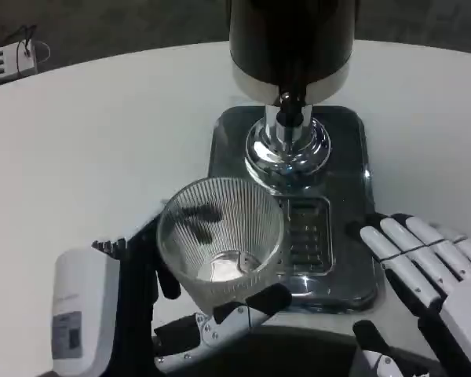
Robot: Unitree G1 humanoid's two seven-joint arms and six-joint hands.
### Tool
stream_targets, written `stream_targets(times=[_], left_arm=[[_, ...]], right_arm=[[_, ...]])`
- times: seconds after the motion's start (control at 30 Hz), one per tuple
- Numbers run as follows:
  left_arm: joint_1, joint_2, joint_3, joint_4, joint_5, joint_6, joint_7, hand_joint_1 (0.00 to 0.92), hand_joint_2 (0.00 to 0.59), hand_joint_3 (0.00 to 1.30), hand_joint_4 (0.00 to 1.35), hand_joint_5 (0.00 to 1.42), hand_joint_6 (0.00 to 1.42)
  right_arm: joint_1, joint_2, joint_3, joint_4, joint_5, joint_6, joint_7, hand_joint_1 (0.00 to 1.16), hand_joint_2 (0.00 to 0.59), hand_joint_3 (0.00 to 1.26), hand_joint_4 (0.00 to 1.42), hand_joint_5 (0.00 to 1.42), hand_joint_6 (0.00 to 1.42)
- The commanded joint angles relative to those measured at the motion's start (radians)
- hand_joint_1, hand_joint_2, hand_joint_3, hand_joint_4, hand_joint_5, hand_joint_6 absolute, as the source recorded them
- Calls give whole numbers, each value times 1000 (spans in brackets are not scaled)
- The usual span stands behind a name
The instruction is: Grasp the cup under the faucet to collect the drink, then remove the cup.
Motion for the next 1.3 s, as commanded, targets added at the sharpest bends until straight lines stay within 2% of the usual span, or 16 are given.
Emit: stream_targets(times=[0.03, 0.27, 0.73, 1.0, 1.17, 1.3], left_arm=[[-49, -8, 8, 55, 4, -7, 21, 722, 2, 959, 1112, 1154, 1289], [-149, -23, 16, 200, 14, 2, 83, 722, 2, 959, 1112, 1154, 1289], [-445, -7, 10, 626, 13, 44, 244, 722, 2, 959, 1112, 1154, 1289], [-647, -14, -42, 883, 1, 42, 313, 722, 2, 959, 1112, 1154, 1289], [-749, -44, -97, 1022, 16, 61, 368, 722, 2, 959, 1112, 1154, 1289], [-796, -67, -108, 1093, -9, 73, 388, 722, 2, 959, 1112, 1153, 1274]], right_arm=[[21, 6, -22, -17, 19, -5, -15, 171, 505, 115, 106, 132, 215], [39, -1, -46, -22, 24, -10, -9, 171, 505, 115, 106, 132, 215], [89, -12, -121, -6, 60, -26, -19, 171, 505, 115, 106, 133, 215], [99, -19, -162, 4, 85, -44, -21, 171, 505, 115, 106, 133, 215], [107, -20, -170, 16, 96, -53, -21, 171, 505, 115, 106, 133, 215], [105, -17, -169, 19, 100, -57, -21, 171, 505, 119, 106, 133, 215]])
